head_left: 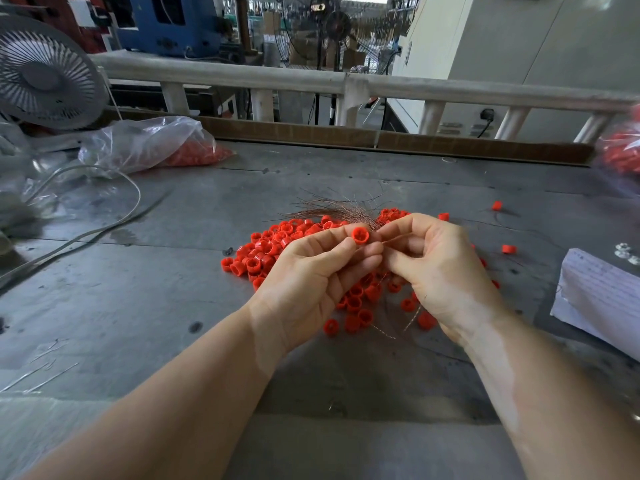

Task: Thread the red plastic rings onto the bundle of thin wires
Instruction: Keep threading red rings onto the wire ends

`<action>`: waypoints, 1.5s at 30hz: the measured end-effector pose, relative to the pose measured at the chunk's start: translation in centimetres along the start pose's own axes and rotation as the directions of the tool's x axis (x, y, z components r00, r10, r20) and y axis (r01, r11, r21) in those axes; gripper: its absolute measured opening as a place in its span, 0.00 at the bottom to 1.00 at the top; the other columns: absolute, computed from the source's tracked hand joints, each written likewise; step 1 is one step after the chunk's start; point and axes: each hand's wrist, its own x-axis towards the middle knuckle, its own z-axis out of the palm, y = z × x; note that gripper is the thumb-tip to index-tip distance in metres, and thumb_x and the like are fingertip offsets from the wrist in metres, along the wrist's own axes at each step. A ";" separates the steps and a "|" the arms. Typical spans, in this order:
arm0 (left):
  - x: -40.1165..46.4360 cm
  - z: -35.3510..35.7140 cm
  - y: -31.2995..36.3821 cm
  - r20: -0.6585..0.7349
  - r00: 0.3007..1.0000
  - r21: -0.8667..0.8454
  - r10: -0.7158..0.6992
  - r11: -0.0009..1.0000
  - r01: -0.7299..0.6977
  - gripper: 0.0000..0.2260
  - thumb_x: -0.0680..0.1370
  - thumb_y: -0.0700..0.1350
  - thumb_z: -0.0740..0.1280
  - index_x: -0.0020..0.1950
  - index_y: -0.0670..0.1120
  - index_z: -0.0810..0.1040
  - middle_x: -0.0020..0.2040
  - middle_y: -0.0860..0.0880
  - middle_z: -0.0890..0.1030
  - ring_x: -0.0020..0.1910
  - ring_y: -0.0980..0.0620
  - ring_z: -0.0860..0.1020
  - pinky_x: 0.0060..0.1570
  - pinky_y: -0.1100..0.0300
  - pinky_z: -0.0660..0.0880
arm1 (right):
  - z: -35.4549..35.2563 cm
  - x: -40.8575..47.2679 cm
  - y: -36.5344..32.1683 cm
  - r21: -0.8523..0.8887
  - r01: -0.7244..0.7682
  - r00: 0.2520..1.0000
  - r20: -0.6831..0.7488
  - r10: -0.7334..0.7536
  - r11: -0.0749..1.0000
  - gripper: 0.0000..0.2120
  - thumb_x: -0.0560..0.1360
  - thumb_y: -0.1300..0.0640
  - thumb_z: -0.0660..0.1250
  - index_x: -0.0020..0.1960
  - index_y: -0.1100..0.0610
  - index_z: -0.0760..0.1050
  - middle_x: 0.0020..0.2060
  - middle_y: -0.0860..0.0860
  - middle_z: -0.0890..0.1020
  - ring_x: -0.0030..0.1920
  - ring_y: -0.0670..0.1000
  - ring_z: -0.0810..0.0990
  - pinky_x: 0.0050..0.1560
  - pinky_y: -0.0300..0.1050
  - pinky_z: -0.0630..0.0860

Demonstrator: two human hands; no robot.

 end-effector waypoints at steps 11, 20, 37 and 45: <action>0.0 0.2 -0.1 -0.055 0.998 0.021 0.000 1.000 0.002 0.07 0.78 0.33 0.59 0.49 0.35 0.77 0.39 0.43 0.83 0.37 0.54 0.82 0.41 0.63 0.80 | -0.1 0.0 0.0 -0.125 0.034 0.999 0.015 -0.032 0.992 0.11 0.71 0.67 0.70 0.39 0.51 0.77 0.29 0.44 0.82 0.34 0.39 0.80 0.38 0.31 0.75; 0.0 0.3 -0.2 -0.075 0.997 -0.023 -0.022 1.000 0.021 0.06 0.77 0.33 0.60 0.49 0.34 0.76 0.37 0.42 0.82 0.36 0.54 0.82 0.39 0.64 0.80 | 0.0 -0.1 -0.1 -0.170 0.025 0.999 0.045 -0.017 0.985 0.13 0.72 0.67 0.70 0.37 0.50 0.76 0.27 0.43 0.81 0.29 0.37 0.77 0.33 0.29 0.72; -0.1 0.3 -0.4 -0.098 0.995 0.111 0.013 0.994 -0.002 0.06 0.77 0.35 0.62 0.50 0.37 0.77 0.40 0.44 0.83 0.39 0.53 0.83 0.42 0.62 0.80 | -0.5 0.1 -0.6 -0.350 0.151 0.969 -0.134 -0.209 0.925 0.10 0.72 0.64 0.70 0.40 0.48 0.79 0.34 0.42 0.81 0.36 0.39 0.78 0.39 0.27 0.71; -0.1 0.2 -0.4 -0.136 0.991 0.118 0.018 0.993 -0.002 0.05 0.77 0.32 0.61 0.48 0.36 0.77 0.39 0.43 0.82 0.38 0.52 0.83 0.38 0.63 0.80 | -2.1 0.5 0.4 -0.544 -0.102 0.971 -0.237 -0.036 0.833 0.10 0.73 0.63 0.69 0.39 0.49 0.78 0.35 0.46 0.81 0.39 0.50 0.80 0.47 0.48 0.78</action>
